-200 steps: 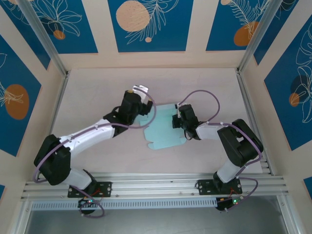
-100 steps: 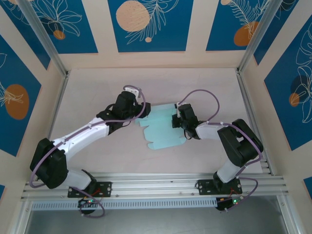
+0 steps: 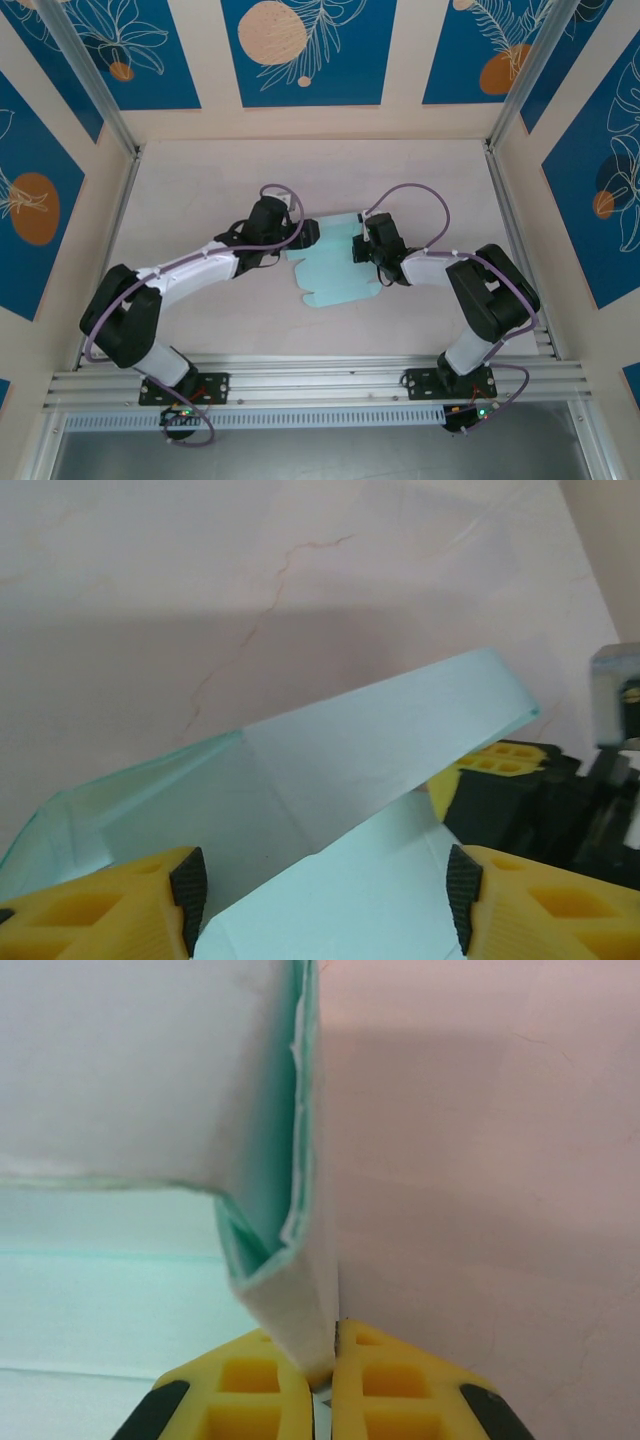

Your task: Fold the paper box

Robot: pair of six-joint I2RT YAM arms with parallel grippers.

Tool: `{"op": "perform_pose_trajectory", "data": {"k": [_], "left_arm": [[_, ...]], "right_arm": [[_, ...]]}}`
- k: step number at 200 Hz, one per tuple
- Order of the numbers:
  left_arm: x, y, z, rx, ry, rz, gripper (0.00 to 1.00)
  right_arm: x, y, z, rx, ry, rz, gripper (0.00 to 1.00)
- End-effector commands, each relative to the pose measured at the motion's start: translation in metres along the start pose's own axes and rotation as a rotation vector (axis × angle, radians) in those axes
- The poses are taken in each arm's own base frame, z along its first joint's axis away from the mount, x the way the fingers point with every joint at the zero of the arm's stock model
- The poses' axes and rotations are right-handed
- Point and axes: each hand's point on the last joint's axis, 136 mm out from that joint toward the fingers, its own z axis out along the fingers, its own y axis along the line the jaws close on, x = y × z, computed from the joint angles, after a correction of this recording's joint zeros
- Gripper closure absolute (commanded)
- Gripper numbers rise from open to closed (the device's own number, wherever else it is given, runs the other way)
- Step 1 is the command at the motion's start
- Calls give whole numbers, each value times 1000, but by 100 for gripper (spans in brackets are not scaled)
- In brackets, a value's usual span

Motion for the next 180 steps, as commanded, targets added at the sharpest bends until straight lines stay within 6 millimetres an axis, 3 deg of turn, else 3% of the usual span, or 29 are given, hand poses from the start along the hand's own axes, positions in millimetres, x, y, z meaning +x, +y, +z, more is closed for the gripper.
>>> {"op": "perform_pose_trajectory", "data": {"k": [1, 59, 99, 119, 143, 180], "left_arm": [[-4, 6, 7, -9, -42, -37, 32], [2, -14, 27, 113, -4, -50, 34], [-7, -29, 29, 211, -45, -54, 34], [-12, -18, 22, 179, -66, -64, 33], [-5, 11, 13, 70, -42, -85, 29], [17, 37, 4, -17, 0, -103, 5]], "right_arm": [[-13, 7, -2, -11, -31, 11, 91], [-12, 12, 0, -14, -17, 5, 91], [-10, 13, 1, 9, -4, 16, 92], [-8, 11, 2, 22, 1, 30, 92], [-7, 10, 2, 28, 5, 41, 92], [-8, 11, 1, 28, 2, 39, 92]]}}
